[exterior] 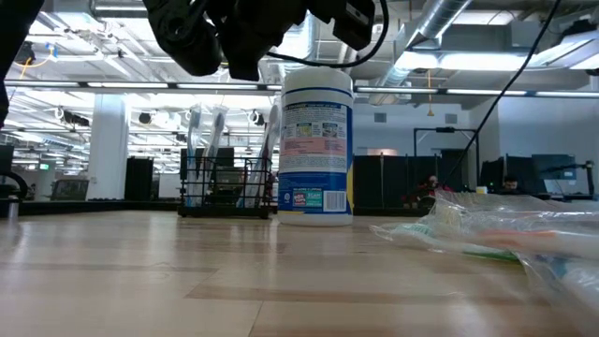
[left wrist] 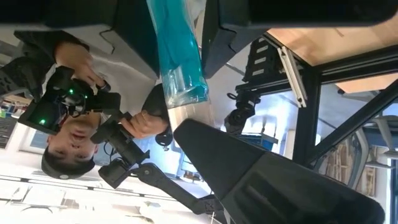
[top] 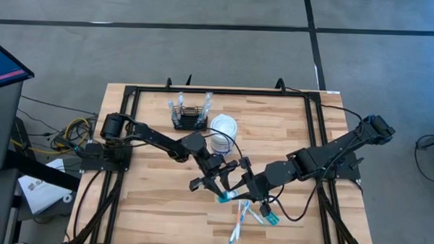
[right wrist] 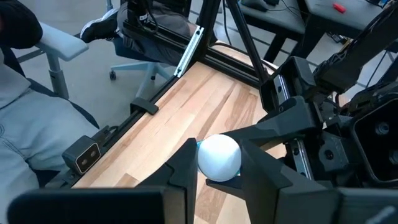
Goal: Pick & Place toothbrushing station
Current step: Put the top blue mouthwash into the mesh organizer
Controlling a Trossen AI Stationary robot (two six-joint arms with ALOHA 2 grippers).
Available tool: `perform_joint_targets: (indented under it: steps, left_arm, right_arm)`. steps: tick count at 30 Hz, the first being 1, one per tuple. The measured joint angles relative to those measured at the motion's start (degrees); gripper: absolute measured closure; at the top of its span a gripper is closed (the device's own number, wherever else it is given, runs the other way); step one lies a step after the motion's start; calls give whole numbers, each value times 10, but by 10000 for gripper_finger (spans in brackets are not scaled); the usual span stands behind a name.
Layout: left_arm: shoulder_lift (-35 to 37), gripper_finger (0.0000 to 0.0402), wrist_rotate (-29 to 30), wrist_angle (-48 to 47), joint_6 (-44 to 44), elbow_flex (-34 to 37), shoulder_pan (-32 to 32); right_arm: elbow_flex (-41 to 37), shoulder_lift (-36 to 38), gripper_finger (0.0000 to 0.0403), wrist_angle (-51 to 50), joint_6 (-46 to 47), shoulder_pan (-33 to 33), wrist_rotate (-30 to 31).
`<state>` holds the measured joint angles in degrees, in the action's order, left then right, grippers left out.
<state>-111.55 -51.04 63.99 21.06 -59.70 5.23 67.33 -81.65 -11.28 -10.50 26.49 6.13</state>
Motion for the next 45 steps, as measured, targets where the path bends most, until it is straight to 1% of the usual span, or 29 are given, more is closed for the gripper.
perform_joint_targets:
  steps: [20,29,43,45]
  left_arm:
    - [0,305,1,0,-2,1,-1]
    - [0,344,3,0,-2,1,-1]
    - [0,347,2,-2,18,1,-2]
    - [0,347,11,0,20,4,-2]
  right_arm:
    - [1,0,315,-14,9,0,0]
    - [1,0,308,-14,11,0,0]
    - [1,3,305,-25,15,0,0]
    - [0,11,305,-36,15,1,1]
